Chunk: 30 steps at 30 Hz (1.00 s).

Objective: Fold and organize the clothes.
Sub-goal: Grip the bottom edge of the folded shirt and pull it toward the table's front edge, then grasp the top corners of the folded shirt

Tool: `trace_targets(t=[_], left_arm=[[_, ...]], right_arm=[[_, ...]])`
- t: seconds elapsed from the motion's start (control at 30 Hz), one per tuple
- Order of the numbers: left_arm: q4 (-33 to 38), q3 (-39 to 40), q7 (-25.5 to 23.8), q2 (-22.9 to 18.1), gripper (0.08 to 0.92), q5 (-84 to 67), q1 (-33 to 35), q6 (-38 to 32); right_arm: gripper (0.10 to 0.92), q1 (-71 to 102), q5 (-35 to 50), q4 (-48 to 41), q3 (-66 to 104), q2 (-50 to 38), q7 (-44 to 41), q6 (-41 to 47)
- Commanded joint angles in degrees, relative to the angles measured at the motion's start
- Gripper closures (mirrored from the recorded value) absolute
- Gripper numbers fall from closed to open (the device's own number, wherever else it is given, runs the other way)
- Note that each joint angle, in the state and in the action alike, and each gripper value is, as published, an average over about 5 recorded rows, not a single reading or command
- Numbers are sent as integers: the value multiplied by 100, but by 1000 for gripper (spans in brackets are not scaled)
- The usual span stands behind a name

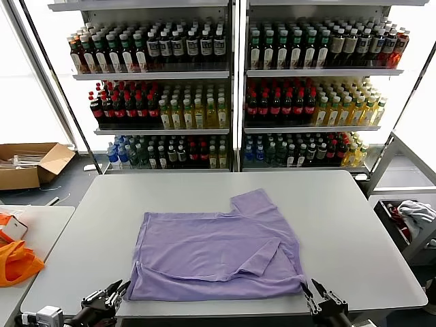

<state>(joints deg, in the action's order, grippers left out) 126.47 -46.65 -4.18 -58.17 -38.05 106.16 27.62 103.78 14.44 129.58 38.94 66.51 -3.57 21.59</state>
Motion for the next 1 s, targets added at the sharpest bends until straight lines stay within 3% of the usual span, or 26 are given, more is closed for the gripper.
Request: trace_targets(t=[0.03, 0.33, 0.53, 0.67, 1.0], left_arm=[[-107, -239, -75, 154, 623, 40, -410, 23], [-400, 145, -552, 795, 364, 439, -1355, -38], [-1103, 1069, -657, 1067, 207, 384, -2603, 92], [-1706, 1630, -851, 1108, 180, 242, -3450, 142], [-3421, 2950, -930, 913, 177, 67, -5402, 235]], right_arm=[[508, -614, 25, -30, 226, -8, -24, 65], [256, -1819, 124, -273, 7, -640, -86, 926], [204, -3436, 816, -1457, -728, -844, -81, 1155], [203, -4726, 1239, -2640, -1410, -814, -472, 1157], [203, -6849, 1236, -4932, -2700, -303, -795, 1154]])
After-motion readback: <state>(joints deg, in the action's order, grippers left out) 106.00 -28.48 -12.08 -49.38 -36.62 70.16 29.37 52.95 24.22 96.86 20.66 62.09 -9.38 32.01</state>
